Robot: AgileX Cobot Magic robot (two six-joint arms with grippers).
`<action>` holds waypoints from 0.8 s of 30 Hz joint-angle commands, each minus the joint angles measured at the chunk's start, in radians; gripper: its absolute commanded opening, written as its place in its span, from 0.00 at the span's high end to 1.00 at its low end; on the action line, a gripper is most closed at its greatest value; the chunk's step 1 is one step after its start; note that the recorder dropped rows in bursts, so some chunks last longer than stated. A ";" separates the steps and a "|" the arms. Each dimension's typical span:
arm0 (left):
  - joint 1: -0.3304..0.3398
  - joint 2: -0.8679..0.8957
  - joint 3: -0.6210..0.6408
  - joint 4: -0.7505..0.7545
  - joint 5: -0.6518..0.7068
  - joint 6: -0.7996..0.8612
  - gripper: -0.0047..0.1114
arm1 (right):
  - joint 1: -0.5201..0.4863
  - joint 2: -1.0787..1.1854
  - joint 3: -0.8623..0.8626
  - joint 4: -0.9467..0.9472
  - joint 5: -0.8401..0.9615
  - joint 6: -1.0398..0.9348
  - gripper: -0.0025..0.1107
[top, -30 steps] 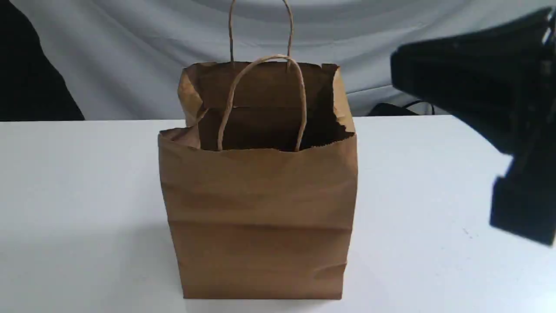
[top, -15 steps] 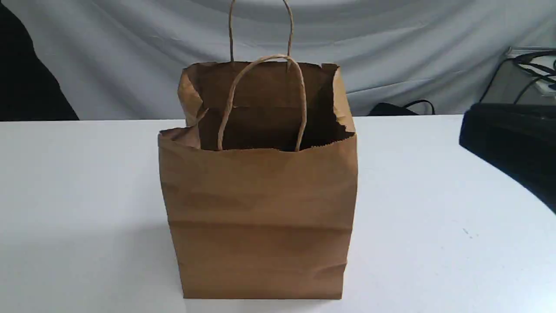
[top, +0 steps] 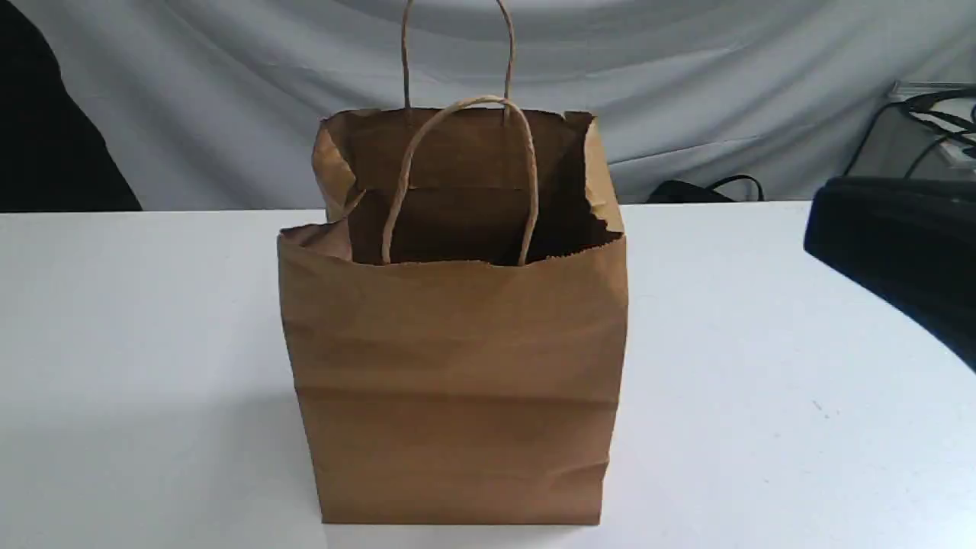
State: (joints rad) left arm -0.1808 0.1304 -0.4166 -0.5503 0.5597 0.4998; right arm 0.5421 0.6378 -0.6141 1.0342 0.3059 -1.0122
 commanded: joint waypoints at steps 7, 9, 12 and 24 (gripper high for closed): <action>0.002 -0.005 0.007 0.000 0.000 0.002 0.96 | -0.006 -0.003 0.002 0.003 -0.010 0.002 0.98; 0.002 -0.005 0.007 0.000 0.000 0.002 0.96 | -0.006 -0.013 0.002 -0.014 -0.020 0.002 0.98; 0.002 -0.005 0.007 0.000 0.000 0.002 0.96 | -0.006 -0.032 0.004 -0.044 -0.055 -0.001 0.98; 0.002 -0.005 0.007 0.000 0.000 0.002 0.96 | -0.288 -0.298 0.251 0.053 -0.151 -0.002 0.98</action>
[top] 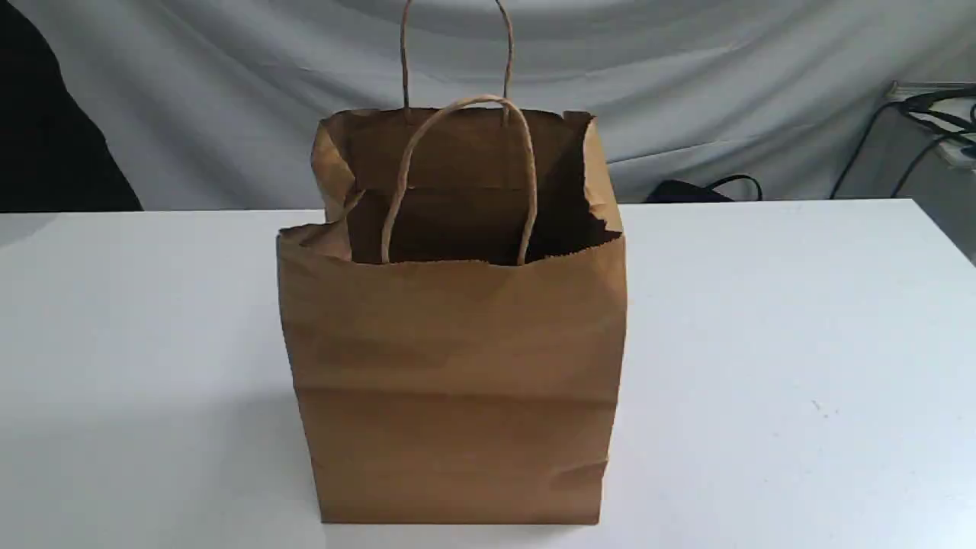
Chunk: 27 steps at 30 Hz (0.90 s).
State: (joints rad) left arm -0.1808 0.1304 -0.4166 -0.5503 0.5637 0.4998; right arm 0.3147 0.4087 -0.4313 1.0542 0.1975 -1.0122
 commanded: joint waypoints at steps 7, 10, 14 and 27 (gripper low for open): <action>0.002 -0.005 0.007 0.000 -0.004 0.002 0.96 | -0.203 -0.267 0.213 0.033 -0.093 -0.002 0.98; 0.002 -0.005 0.007 0.000 -0.004 0.002 0.96 | -0.260 -0.337 0.269 0.029 -0.093 -0.009 0.98; 0.002 -0.005 0.007 0.000 -0.004 0.002 0.96 | -0.332 -0.409 0.346 0.029 -0.093 -0.012 0.98; 0.002 -0.001 0.007 0.000 -0.004 0.002 0.96 | -0.351 -0.409 0.404 0.076 -0.118 -0.004 0.98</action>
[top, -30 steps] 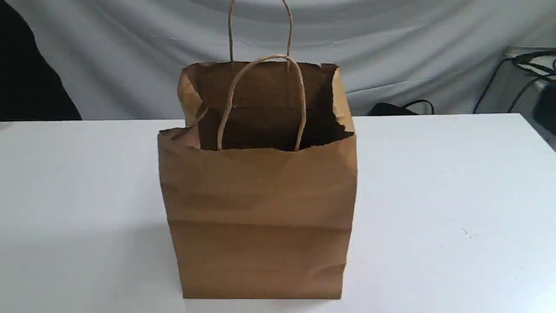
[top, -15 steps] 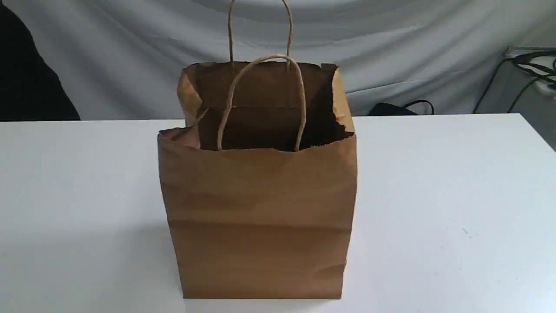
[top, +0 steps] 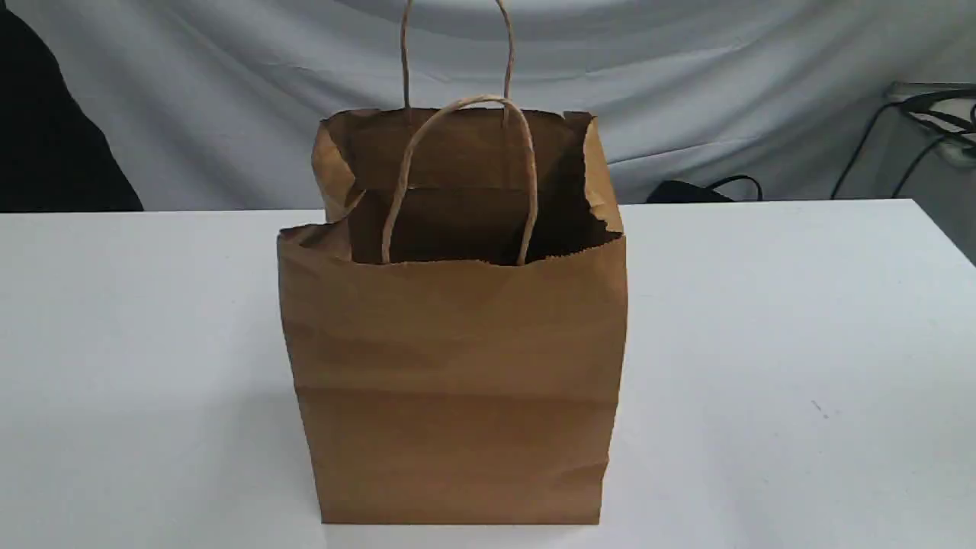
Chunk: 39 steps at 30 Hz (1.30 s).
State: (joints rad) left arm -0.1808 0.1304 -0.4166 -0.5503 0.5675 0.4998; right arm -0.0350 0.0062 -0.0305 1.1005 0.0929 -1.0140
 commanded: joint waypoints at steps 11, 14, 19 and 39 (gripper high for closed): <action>0.002 -0.001 0.007 0.000 -0.007 0.002 0.96 | -0.001 -0.006 0.005 -0.887 -0.011 0.801 0.98; 0.002 -0.001 0.007 0.000 -0.007 0.002 0.96 | -0.001 -0.006 0.008 -1.188 -0.011 1.029 0.98; 0.002 -0.001 0.007 0.000 -0.007 0.002 0.96 | -0.001 -0.006 0.031 -1.201 -0.008 1.038 0.98; 0.002 -0.001 0.007 0.000 -0.011 0.002 0.96 | -0.001 -0.006 0.031 -1.092 0.054 1.022 0.98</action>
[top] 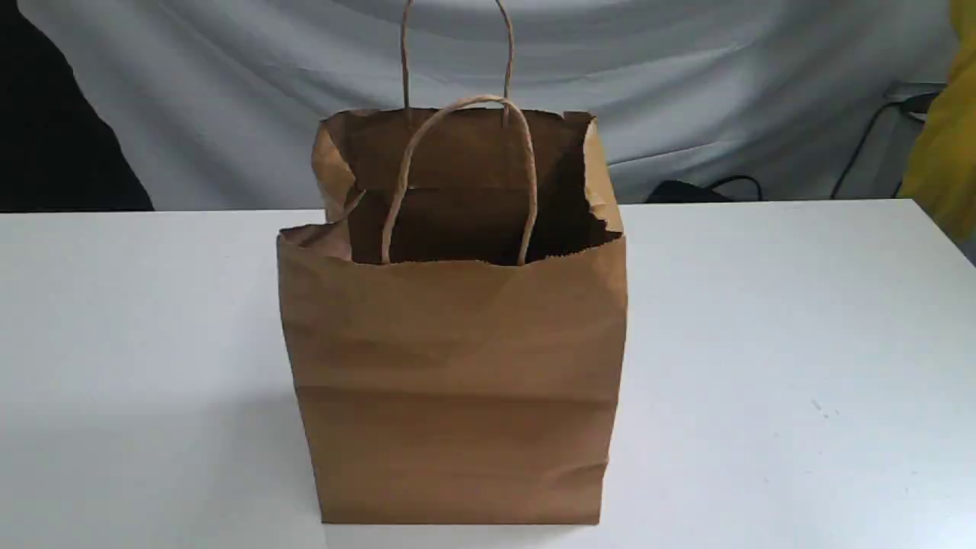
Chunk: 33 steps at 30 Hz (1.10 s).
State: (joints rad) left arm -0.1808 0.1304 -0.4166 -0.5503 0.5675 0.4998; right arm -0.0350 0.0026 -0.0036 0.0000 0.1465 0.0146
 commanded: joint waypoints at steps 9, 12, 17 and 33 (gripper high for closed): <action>0.002 -0.001 0.007 0.000 -0.011 0.002 0.96 | -0.001 -0.003 0.004 0.008 0.000 -0.004 0.98; 0.002 -0.001 0.007 0.000 -0.011 0.002 0.96 | -0.001 -0.003 0.004 0.008 0.000 -0.004 0.98; 0.002 -0.001 0.007 0.000 -0.011 0.004 0.96 | -0.001 -0.003 0.004 0.008 0.000 -0.004 0.98; 0.183 -0.130 0.193 0.007 -0.379 0.084 0.96 | -0.001 -0.003 0.004 0.008 0.000 -0.008 0.98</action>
State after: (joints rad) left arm -0.0040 0.0034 -0.2653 -0.5402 0.2508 0.5755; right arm -0.0350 0.0026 -0.0036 0.0000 0.1484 0.0146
